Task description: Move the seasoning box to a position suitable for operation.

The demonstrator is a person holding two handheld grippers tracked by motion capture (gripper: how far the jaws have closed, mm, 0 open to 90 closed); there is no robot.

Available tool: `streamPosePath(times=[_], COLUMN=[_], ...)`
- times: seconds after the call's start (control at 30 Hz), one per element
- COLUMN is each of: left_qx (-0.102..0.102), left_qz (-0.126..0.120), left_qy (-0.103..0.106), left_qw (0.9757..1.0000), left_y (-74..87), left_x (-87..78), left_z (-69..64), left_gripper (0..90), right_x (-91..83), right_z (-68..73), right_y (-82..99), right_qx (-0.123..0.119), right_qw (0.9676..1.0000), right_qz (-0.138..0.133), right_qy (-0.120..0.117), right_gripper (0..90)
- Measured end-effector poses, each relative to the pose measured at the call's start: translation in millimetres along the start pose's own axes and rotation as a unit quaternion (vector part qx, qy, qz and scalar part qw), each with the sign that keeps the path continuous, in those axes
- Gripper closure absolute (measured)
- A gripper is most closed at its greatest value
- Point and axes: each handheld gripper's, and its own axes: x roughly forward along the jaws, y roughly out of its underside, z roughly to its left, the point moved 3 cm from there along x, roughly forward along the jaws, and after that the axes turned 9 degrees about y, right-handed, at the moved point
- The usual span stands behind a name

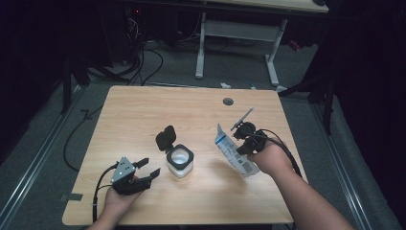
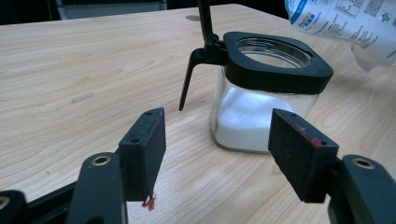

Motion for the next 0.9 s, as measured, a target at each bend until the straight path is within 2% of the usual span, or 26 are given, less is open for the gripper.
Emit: streamPosePath(times=[0.07,0.23,0.47,0.57,0.6,0.7,0.9], left_qx=[0.000,-0.001,-0.002,-0.001,-0.002,-0.007,-0.008], left_qz=[0.000,0.000,0.001,0.000,-0.001,-0.001,0.005], left_qy=[0.000,0.001,0.003,0.001,0.000,0.000,-0.004], left_qw=[1.0000,1.0000,1.0000,1.0000,1.0000,1.0000,0.9999], left_y=[0.0,0.1,0.2,0.0,-0.1,-0.5,-0.1], left_x=[-0.2,-0.6,-0.3,-1.2,-1.6,-3.7,-8.4], left_z=[0.2,0.6,-0.4,0.6,1.2,4.0,14.7], left_gripper=[37.3,37.5,37.5,37.5,37.4,37.4,37.4], right_x=[0.5,3.4,3.5,2.4,3.0,2.0,1.8], right_z=[0.0,0.1,-0.4,-2.4,-4.2,-5.9,-11.0], right_y=[0.8,2.2,7.6,11.2,12.3,16.4,23.8], right_qx=[0.012,0.013,0.023,0.036,0.032,0.050,0.073], right_qw=[0.9999,0.9999,0.9991,0.9981,0.9977,0.9960,0.9908], right_qz=[0.001,-0.007,-0.034,-0.051,-0.059,-0.074,-0.114], right_qy=[0.000,0.002,0.005,0.006,0.007,0.008,0.004], right_gripper=[90.0,90.0,90.0,90.0,90.0,90.0,90.0])
